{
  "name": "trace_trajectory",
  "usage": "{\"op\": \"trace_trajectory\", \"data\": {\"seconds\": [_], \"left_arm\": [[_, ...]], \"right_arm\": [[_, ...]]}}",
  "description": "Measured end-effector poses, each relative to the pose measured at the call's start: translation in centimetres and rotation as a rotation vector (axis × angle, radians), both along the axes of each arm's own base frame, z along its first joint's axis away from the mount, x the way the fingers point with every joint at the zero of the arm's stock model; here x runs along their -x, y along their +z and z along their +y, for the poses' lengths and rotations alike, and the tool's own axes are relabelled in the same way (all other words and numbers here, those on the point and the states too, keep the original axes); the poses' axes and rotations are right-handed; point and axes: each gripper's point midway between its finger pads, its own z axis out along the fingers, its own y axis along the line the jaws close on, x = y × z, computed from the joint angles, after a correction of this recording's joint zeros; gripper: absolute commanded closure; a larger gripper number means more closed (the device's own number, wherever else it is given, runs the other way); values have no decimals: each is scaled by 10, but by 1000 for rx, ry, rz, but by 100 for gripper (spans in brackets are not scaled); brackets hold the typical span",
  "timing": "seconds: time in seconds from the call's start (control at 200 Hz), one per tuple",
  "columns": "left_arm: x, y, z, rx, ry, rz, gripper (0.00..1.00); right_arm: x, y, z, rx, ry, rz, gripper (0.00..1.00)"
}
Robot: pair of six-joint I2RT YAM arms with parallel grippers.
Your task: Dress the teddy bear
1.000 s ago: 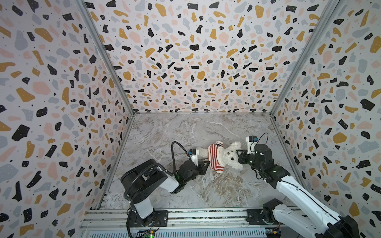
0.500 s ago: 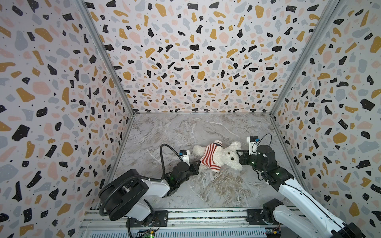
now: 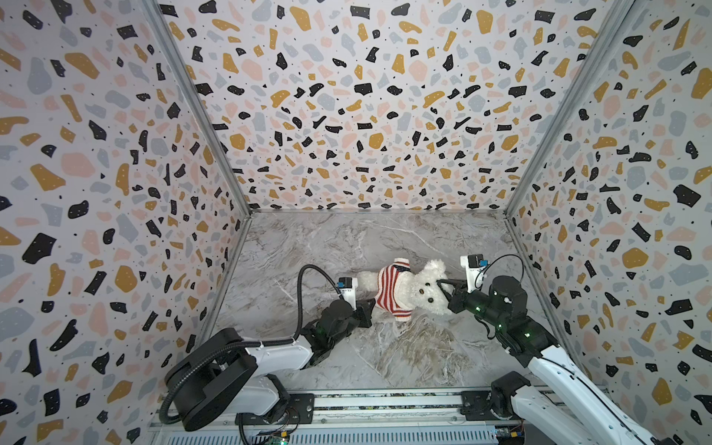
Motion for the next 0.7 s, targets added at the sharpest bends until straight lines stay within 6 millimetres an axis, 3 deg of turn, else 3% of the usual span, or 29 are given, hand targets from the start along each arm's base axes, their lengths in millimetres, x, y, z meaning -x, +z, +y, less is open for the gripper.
{"op": "trace_trajectory", "data": {"seconds": [0.07, 0.195, 0.39, 0.536, 0.696], "left_arm": [[5, 4, -3, -12, -32, -19, 85], [9, 14, 1, -30, -46, -53, 69], [25, 45, 17, -9, -72, -155, 47], [41, 78, 33, 32, -81, -253, 42], [49, 107, 51, 88, -45, -313, 46]], "right_arm": [[15, 14, 11, 2, 73, -93, 100], [41, 34, 24, 17, 174, -255, 100], [52, 44, 31, 57, 236, -378, 100], [59, 36, 38, 91, 286, -440, 100], [69, 34, 44, 116, 342, -533, 100]]}}
